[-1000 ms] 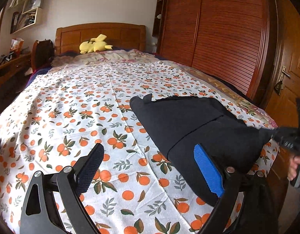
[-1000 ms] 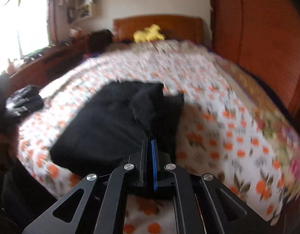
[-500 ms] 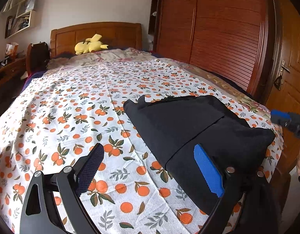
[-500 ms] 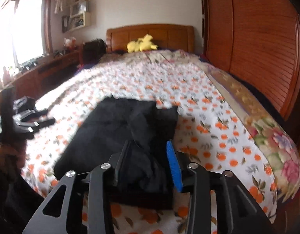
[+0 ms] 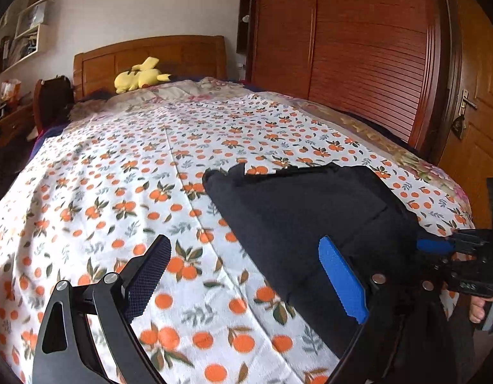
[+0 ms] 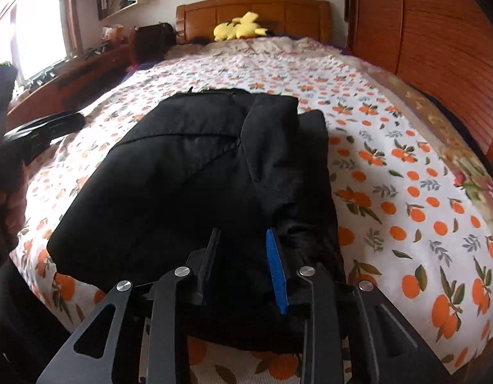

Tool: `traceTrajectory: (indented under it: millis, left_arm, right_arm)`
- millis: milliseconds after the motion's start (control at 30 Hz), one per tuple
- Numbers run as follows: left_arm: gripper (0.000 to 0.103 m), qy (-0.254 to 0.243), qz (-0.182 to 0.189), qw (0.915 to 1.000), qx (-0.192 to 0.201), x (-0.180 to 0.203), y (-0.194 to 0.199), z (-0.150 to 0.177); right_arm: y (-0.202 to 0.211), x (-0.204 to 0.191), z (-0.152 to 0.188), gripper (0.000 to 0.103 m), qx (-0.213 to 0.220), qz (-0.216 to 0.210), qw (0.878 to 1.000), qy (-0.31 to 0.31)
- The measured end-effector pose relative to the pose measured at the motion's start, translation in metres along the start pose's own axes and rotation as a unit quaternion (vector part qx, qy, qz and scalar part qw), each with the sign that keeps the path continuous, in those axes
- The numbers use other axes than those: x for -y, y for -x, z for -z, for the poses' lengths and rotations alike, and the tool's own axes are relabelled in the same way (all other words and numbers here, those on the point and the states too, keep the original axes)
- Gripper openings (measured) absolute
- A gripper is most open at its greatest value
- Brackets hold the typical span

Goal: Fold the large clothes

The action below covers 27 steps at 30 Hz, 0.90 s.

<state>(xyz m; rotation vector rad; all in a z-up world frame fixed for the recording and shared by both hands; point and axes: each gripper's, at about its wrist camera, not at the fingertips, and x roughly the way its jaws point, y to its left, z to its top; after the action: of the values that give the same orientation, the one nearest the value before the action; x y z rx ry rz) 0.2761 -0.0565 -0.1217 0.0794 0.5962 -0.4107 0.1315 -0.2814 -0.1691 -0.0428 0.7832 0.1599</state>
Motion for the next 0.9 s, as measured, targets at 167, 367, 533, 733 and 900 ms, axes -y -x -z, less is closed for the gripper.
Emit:
traceTrajectory:
  millis: [167, 367, 533, 733, 900]
  left_arm:
    - [0.098, -0.005, 0.002, 1.0000, -0.006, -0.009, -0.029, -0.018]
    - [0.098, 0.003, 0.000, 0.9995, -0.033, -0.025, -0.075, -0.029]
    - [0.098, 0.012, 0.004, 0.9980, -0.061, -0.039, -0.110, -0.030]
    - [0.098, 0.018, 0.021, 0.9956, -0.089, -0.045, -0.140, -0.036]
    - [0.098, 0.026, 0.035, 0.9931, -0.109, -0.044, -0.158, -0.034]
  right_arm:
    - [0.032, 0.014, -0.001, 0.034, 0.025, 0.013, 0.999, -0.031]
    - [0.045, 0.032, 0.006, 0.056, 0.024, 0.045, 0.997, -0.049]
    - [0.025, 0.043, 0.018, 0.061, 0.003, 0.031, 0.996, -0.080]
    - [0.004, 0.047, 0.025, 0.069, -0.015, 0.017, 0.995, -0.102]
    - [-0.001, 0.048, 0.026, 0.072, -0.025, 0.003, 0.995, -0.100]
